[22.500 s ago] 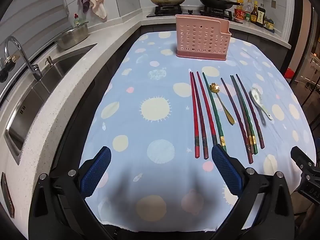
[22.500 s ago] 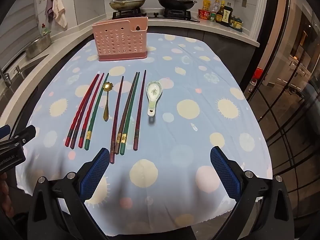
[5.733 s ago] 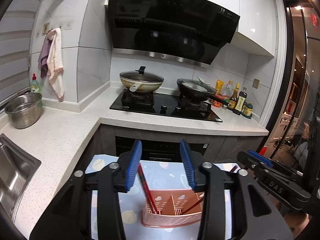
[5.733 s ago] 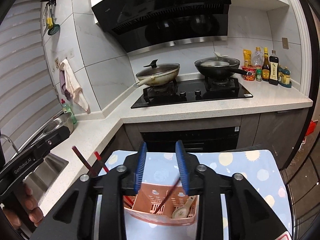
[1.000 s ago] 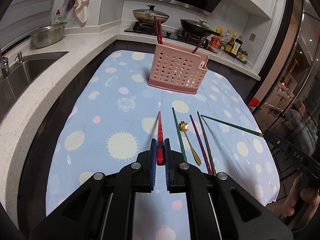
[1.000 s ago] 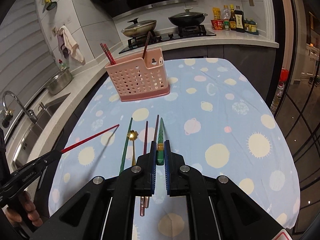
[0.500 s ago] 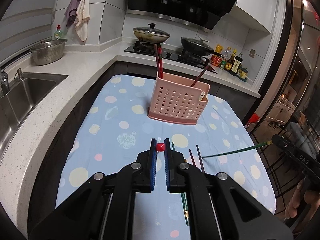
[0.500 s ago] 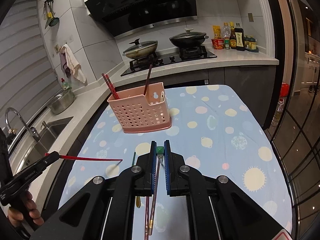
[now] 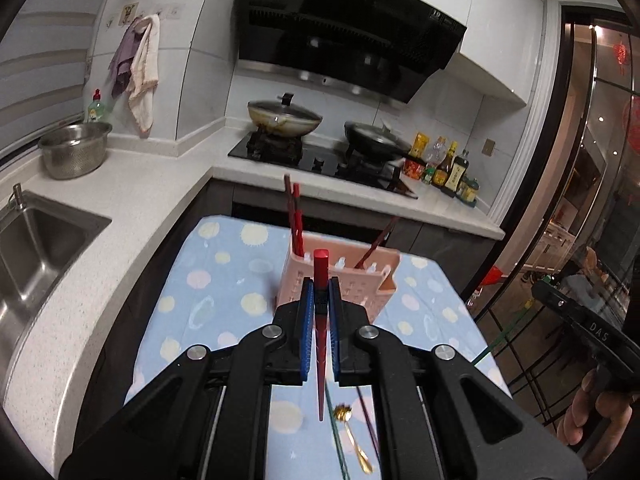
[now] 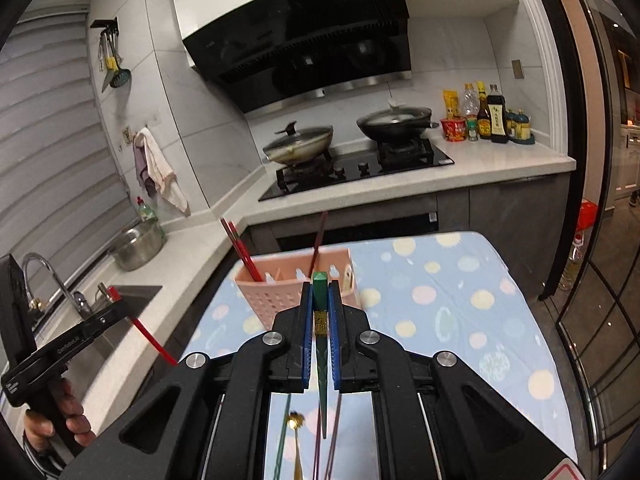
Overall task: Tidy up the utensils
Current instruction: 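Lift both chopsticks and carry them over the pink holder, then lower both chopsticks into the pink holder and open both tools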
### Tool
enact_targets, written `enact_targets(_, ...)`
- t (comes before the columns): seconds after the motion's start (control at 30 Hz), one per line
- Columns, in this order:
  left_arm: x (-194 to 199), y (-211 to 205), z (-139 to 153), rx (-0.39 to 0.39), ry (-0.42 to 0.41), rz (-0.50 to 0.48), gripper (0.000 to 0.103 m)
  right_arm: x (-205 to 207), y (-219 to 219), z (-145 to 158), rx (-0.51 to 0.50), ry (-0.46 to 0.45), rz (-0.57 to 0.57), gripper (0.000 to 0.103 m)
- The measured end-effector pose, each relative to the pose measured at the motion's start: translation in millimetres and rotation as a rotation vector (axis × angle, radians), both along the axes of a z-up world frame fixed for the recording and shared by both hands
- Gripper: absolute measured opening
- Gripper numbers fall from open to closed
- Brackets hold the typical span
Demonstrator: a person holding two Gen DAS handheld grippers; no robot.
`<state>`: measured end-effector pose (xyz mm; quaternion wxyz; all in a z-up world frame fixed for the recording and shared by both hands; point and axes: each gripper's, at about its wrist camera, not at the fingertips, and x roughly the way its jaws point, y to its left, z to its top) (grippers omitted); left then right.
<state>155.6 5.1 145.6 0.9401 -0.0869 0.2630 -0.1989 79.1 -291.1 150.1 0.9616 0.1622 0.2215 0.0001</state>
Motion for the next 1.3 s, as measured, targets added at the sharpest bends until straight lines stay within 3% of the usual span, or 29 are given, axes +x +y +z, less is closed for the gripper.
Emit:
enact_targets(0.3, 44, -20, 61, -0.024, -0.137, -0.008, 0.007, 53, -2, 52, 0.004, -0.123, 0.021, 0.007)
enact_targets(0.6, 96, -41, 96, -0.022, -0.236, 0.006, 0.007, 112, -4, 83, 0.005, -0.209, 0.009, 0.007)
enact_targets(0.77, 118, -49, 91, -0.001, -0.244, 0.015, 0.007, 142, -4, 77, 0.01, -0.197, 0.01, 0.007)
enact_targets(1.3, 162, -54, 15, 0.077, -0.081, 0.03, 0.008, 189, 1, 2, -0.012, -0.011, 0.021, 0.007)
